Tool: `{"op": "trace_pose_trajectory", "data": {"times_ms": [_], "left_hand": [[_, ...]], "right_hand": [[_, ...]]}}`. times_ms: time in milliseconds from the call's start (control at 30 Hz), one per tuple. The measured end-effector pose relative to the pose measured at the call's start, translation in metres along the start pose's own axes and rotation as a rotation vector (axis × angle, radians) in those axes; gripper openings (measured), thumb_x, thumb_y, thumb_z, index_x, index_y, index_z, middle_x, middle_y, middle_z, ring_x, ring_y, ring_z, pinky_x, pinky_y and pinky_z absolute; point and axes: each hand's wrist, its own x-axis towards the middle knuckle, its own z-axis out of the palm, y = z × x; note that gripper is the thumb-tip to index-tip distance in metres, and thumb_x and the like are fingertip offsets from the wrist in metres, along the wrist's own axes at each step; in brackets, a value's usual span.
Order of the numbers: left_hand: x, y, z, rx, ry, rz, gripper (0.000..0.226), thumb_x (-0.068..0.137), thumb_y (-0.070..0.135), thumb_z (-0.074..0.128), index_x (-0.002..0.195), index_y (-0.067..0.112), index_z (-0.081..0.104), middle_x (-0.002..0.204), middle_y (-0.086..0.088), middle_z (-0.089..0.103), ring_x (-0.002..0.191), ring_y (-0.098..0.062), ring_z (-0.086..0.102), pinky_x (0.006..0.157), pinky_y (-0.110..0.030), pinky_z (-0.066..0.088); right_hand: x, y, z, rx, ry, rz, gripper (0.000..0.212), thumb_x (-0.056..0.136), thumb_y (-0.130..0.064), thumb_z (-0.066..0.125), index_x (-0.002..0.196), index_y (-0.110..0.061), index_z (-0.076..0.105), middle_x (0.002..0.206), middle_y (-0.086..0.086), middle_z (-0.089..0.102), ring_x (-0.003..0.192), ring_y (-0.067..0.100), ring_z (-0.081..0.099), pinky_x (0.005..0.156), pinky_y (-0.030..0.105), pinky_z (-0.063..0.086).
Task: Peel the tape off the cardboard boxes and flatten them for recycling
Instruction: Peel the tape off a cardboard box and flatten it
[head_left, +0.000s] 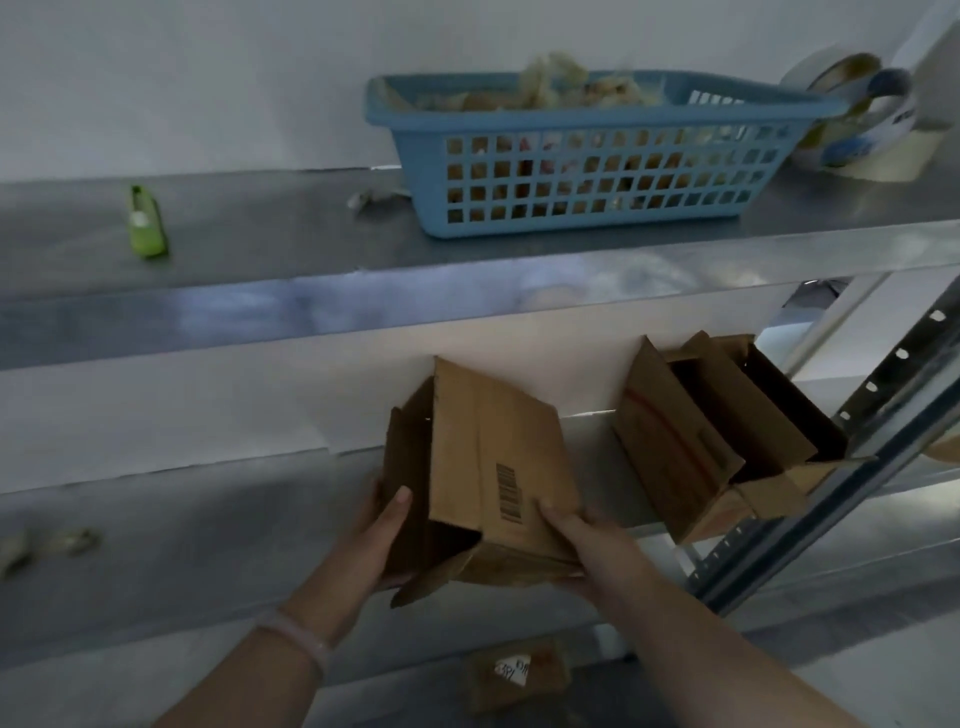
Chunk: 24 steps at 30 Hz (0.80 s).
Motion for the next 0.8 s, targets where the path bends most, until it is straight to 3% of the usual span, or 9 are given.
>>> {"op": "trace_pose_trajectory", "data": {"times_ms": [100,200,267,367,500,567,667,733,800], "left_hand": [[0.002,-0.007,-0.012,-0.033,-0.044,-0.088,0.06,0.076,0.07,0.049,0.127,0.038,0.055,0.117,0.002,0.068,0.105,-0.019,0.066,0.085,-0.042,0.056],[0.006,-0.01,-0.023,-0.134,0.036,-0.15,0.062,0.08,0.072,0.04,0.125,0.032,0.057,0.121,-0.003,0.066,0.107,-0.025,0.065,0.092,-0.049,0.051],[0.01,-0.007,-0.029,-0.15,0.201,-0.112,0.059,0.087,0.068,0.036,0.131,0.03,0.047,0.13,-0.001,0.058,0.113,-0.023,0.058,0.095,-0.046,0.047],[0.014,0.009,-0.046,-0.125,0.422,0.073,0.057,0.096,0.057,0.033,0.14,0.022,0.041,0.141,-0.003,0.047,0.121,-0.021,0.048,0.104,-0.044,0.037],[0.013,0.035,-0.063,0.128,0.401,0.327,0.061,0.085,0.059,0.042,0.139,0.031,0.043,0.143,0.004,0.045,0.131,-0.013,0.043,0.114,-0.042,0.031],[0.012,0.048,-0.061,0.217,0.303,0.333,0.061,0.083,0.058,0.048,0.138,0.034,0.045,0.135,0.013,0.049,0.124,-0.006,0.046,0.107,-0.03,0.035],[0.011,0.056,-0.061,0.338,0.295,0.411,0.056,0.078,0.064,0.057,0.128,0.039,0.052,0.116,0.027,0.056,0.101,0.013,0.052,0.087,-0.01,0.039],[0.01,0.054,-0.068,0.368,0.32,0.444,0.042,0.081,0.055,0.059,0.12,0.041,0.053,0.104,0.035,0.058,0.094,0.021,0.053,0.075,0.001,0.039],[0.012,0.044,-0.076,0.43,0.306,0.411,0.027,0.088,0.04,0.062,0.114,0.041,0.056,0.094,0.037,0.062,0.095,0.016,0.057,0.07,0.001,0.041]], "right_hand": [[0.003,-0.002,0.003,-0.13,0.076,-0.148,0.05,0.066,-0.051,0.081,0.107,-0.026,0.066,0.107,-0.002,0.072,0.096,0.017,0.068,0.084,0.04,0.057],[-0.003,-0.02,0.005,-0.258,0.123,-0.33,0.031,0.068,-0.045,0.083,0.09,-0.038,0.062,0.099,-0.013,0.071,0.089,0.005,0.066,0.077,0.025,0.054],[-0.009,-0.037,0.005,-0.351,0.094,-0.424,0.037,0.068,-0.042,0.084,0.094,-0.047,0.058,0.096,-0.021,0.068,0.086,-0.003,0.064,0.073,0.019,0.052],[-0.019,-0.057,0.007,-0.55,0.054,-0.544,0.057,0.068,-0.038,0.084,0.114,-0.055,0.054,0.101,-0.027,0.064,0.09,-0.008,0.061,0.078,0.021,0.053],[-0.026,-0.071,0.019,-0.886,0.008,-0.761,0.075,0.07,-0.039,0.082,0.137,-0.043,0.047,0.126,-0.029,0.051,0.113,-0.005,0.051,0.097,0.025,0.046],[-0.026,-0.076,0.029,-0.994,-0.034,-0.889,0.08,0.07,-0.043,0.081,0.14,-0.047,0.041,0.135,-0.029,0.04,0.127,-0.003,0.038,0.111,0.03,0.034],[-0.02,-0.083,0.044,-1.174,-0.017,-1.11,0.083,0.072,-0.049,0.076,0.143,-0.048,0.033,0.143,-0.027,0.03,0.137,-0.001,0.021,0.117,0.034,0.017],[-0.013,-0.088,0.05,-1.281,0.019,-1.174,0.086,0.073,-0.05,0.076,0.146,-0.044,0.031,0.15,-0.02,0.032,0.142,0.007,0.02,0.118,0.039,0.014],[-0.006,-0.091,0.057,-1.435,0.001,-1.156,0.09,0.075,-0.048,0.074,0.149,-0.043,0.023,0.153,-0.014,0.03,0.144,0.013,0.02,0.12,0.04,0.011]]}}
